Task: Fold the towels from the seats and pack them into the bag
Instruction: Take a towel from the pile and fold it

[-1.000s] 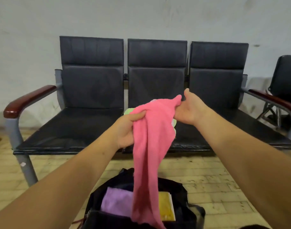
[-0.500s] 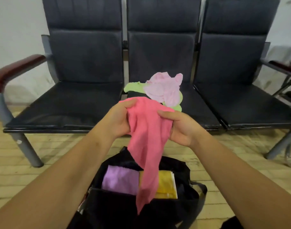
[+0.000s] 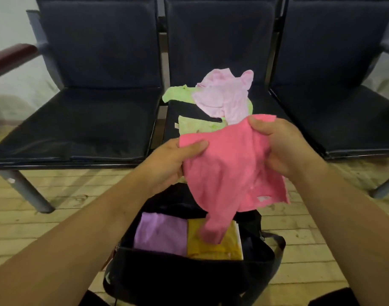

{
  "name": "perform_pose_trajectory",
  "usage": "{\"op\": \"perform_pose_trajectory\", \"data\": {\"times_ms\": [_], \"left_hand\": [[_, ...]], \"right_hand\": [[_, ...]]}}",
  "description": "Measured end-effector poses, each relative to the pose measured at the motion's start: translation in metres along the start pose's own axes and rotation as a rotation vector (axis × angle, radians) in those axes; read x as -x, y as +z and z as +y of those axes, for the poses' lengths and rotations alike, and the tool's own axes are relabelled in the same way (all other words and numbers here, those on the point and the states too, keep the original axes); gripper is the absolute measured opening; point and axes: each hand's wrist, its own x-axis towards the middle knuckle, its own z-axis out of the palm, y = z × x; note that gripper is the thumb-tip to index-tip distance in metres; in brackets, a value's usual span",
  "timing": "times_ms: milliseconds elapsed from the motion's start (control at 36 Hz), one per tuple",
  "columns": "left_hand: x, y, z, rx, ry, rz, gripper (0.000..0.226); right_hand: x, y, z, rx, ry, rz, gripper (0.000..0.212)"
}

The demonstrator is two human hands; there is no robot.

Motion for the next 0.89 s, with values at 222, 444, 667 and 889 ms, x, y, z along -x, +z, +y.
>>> {"op": "perform_pose_trajectory", "data": {"times_ms": [222, 444, 667, 889], "left_hand": [[-0.008, 0.006, 0.015, 0.258, 0.042, 0.266, 0.021], [-0.008, 0.001, 0.028, 0.198, 0.08, 0.289, 0.023], [0.002, -0.016, 0.042, -0.232, 0.207, 0.283, 0.017], [0.017, -0.011, 0.04, -0.265, -0.032, -0.119, 0.046]], "right_hand": [[0.003, -0.008, 0.001, -0.32, 0.317, -0.355, 0.074], [0.012, -0.002, 0.001, 0.034, 0.102, -0.308, 0.046], [0.024, 0.006, -0.011, 0.15, -0.158, -0.107, 0.025], [0.039, 0.01, -0.022, 0.039, -0.105, -0.058, 0.025]]}}
